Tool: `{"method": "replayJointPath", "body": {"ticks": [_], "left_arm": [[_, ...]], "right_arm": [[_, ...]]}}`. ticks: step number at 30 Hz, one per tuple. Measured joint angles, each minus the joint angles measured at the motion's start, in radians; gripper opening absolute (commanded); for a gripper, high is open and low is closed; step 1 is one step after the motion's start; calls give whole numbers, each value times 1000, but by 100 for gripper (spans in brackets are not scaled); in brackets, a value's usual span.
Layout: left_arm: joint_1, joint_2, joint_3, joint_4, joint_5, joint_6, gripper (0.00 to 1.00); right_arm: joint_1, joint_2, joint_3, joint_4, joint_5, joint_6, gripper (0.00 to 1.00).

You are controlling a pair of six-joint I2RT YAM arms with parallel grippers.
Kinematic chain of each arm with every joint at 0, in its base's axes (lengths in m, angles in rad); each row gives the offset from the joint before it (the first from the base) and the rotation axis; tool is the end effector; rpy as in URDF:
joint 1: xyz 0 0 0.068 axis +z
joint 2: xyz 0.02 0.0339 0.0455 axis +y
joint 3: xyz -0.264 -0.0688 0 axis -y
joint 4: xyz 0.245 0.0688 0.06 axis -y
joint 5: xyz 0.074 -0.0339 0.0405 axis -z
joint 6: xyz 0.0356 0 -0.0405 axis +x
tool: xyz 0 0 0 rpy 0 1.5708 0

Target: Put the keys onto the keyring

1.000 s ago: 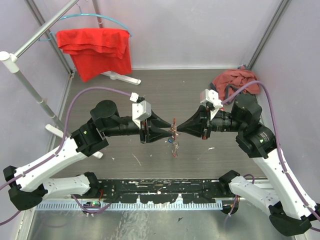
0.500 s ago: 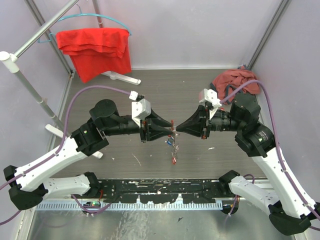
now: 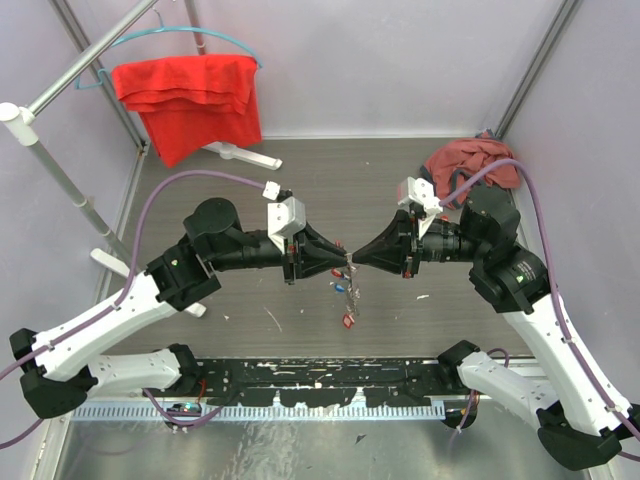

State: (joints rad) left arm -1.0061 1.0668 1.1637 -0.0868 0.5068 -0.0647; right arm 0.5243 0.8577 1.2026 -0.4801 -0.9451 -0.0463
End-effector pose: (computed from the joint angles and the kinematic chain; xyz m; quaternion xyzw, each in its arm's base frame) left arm 0.1115 -0.2083 0.4292 0.4677 0.5262 -0.5027 0.5017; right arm 0.1168 0.1009 0.4397 -0.4760 0.5593 0.4717 0.4878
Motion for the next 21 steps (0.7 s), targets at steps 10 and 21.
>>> {"method": "replayJointPath", "body": {"ticks": [10,21], "left_arm": [[-1,3,2,1,-7,-16,0],[-1,-12,2,-2,-16,-32,0]], "right_arm": [[0,0,0,1,-2,3,7],[0,-34,0,-39,21,-14,42]]}}
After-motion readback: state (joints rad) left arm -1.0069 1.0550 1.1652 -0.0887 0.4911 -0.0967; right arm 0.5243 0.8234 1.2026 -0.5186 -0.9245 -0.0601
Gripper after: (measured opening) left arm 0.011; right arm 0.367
